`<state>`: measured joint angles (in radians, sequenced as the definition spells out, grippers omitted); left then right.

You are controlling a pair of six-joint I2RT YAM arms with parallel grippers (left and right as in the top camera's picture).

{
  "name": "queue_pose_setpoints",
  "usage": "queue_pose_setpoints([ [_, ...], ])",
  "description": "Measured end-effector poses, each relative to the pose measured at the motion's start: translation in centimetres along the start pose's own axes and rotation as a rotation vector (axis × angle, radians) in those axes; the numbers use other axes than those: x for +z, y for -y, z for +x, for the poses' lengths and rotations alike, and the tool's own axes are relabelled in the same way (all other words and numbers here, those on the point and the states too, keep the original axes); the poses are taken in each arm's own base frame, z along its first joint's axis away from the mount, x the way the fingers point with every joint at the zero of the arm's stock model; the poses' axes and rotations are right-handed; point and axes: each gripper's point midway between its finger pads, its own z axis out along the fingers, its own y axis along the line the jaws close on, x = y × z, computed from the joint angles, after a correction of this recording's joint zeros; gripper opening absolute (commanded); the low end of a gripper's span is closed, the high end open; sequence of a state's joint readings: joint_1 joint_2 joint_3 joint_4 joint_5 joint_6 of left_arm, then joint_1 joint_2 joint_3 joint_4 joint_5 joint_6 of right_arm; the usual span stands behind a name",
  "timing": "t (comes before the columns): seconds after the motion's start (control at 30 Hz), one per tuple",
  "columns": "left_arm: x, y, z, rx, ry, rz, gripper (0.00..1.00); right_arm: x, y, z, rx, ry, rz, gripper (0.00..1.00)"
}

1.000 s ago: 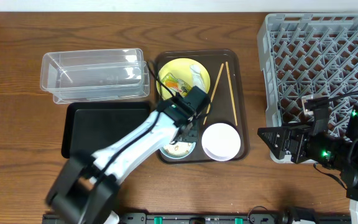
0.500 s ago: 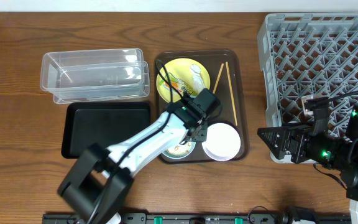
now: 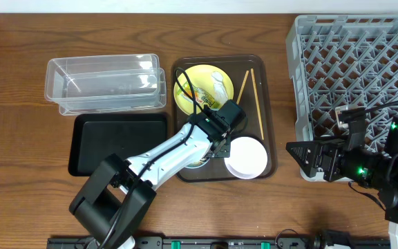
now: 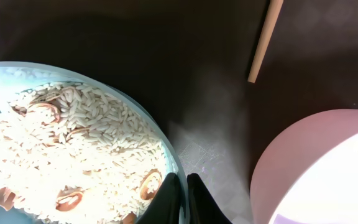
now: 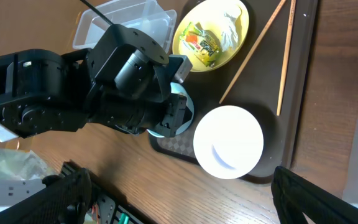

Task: Sort waste into correct bins and load items into the dishwasher rack
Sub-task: 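Tip the blue bowl over the black tray to dump the rice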

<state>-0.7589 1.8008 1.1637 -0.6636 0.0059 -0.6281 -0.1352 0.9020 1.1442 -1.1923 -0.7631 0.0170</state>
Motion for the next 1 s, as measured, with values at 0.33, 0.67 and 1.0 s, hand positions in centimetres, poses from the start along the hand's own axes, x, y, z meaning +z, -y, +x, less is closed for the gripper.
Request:
queue_pose_setpoints([
  [0.33,-3.8,-0.2,1.8,0.065,-0.041,-0.041,0.06,0.0,0.0,0.0,0.001,-0.001,0.000,0.91],
  [0.67,-13.5,-1.9,-1.2,0.043,0.111,0.118,0.06,0.0,0.0,0.0,0.001,-0.001,0.000,0.91],
  [1.0,-16.6,-9.7,-4.4,-0.150,0.051,0.522,0.06,0.0,0.0,0.1,0.006,-0.006,0.000,0.91],
])
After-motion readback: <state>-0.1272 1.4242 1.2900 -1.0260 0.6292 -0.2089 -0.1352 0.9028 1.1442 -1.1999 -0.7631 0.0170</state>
